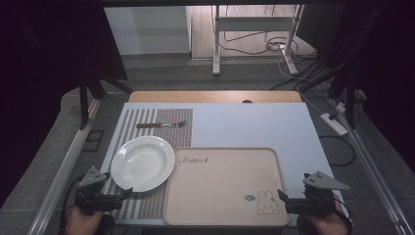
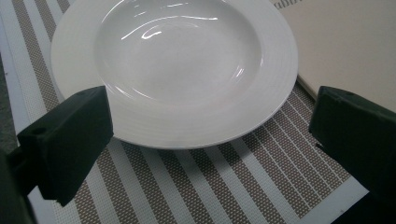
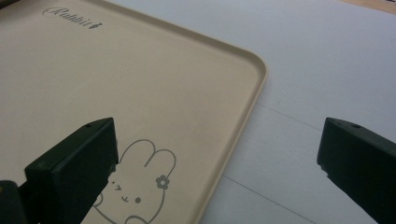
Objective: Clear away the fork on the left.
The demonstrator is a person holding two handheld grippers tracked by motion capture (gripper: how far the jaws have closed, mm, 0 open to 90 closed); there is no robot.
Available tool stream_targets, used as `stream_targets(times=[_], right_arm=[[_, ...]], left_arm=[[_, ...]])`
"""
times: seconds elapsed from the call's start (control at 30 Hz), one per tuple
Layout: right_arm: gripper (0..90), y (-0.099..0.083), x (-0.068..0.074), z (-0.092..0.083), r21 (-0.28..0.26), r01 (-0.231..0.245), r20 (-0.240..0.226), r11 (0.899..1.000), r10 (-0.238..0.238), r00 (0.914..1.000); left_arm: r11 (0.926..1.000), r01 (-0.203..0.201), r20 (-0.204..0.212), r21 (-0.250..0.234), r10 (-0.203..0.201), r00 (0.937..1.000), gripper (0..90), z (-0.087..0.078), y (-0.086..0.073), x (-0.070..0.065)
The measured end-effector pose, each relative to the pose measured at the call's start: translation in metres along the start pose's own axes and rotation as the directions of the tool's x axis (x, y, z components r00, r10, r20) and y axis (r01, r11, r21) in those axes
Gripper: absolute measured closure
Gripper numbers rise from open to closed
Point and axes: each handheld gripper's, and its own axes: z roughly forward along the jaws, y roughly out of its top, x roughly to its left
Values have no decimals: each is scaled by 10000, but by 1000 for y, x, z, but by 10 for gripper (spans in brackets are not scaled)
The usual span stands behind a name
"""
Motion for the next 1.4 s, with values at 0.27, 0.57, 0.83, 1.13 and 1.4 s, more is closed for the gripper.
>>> stream_targets(times=[0.27,0.57,0.83,1.13,1.4], right_arm=[[0,-1,0,-2,-72,58,-297,10000,-60,9995],[0,-1,-1,-2,-73,-13,-263,10000,11,9997],[0,-1,-1,-2,-59,-27,-288,10000,25,9996],[0,1,-5,2,-74,-121,-505,9999,118,9987],[0,1,-5,4,-39,56,-739,10000,-59,9972]], left_arm=[[9998,-119,157,-149,121,9998,14,0,0,0],[9998,40,234,-187,-35,9997,12,-1,0,2],[9999,16,443,-161,-8,9990,8,0,1,2],[9986,-450,840,-275,472,9954,0,9,11,-4],[9995,17,1188,-318,21,9929,0,13,17,4]])
